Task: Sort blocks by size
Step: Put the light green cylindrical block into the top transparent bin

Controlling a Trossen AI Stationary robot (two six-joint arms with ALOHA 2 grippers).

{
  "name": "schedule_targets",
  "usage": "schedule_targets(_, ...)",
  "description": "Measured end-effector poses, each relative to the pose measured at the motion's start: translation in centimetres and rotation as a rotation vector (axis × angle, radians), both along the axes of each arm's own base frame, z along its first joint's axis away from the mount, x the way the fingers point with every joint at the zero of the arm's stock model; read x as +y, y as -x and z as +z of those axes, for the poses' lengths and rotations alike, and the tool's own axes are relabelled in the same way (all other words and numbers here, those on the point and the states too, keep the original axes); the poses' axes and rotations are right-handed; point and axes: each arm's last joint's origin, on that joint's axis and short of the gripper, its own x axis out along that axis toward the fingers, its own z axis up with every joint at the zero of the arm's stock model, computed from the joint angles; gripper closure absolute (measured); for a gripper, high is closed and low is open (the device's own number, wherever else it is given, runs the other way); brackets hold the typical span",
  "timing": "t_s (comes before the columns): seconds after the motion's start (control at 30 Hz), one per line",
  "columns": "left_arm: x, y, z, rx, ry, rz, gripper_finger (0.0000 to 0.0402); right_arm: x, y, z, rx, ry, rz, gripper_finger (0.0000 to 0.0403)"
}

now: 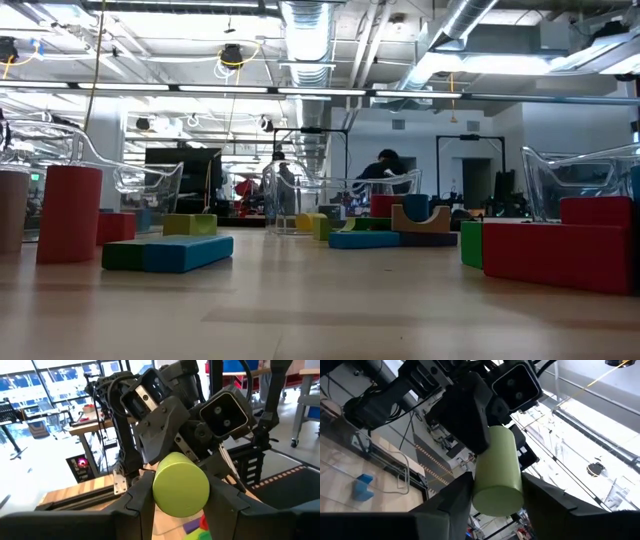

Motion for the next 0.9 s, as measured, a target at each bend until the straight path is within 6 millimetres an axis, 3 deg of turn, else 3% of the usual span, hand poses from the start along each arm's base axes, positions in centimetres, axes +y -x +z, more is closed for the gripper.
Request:
schedule_targets(0.7, 0.01, -0.01, -0.30, 0.028, -0.009, 0.001, 0.0274, -0.01, -0.02, -0.09, -0.007, -0.027, -0.002, 0.0231)
schedule_targets(0.9, 0.01, 0.02, -0.61, 0.062, -0.011, 0.004, 0.0243, -0.05, 0.00, -0.17, -0.015, -0.060, -0.019, 0.0231)
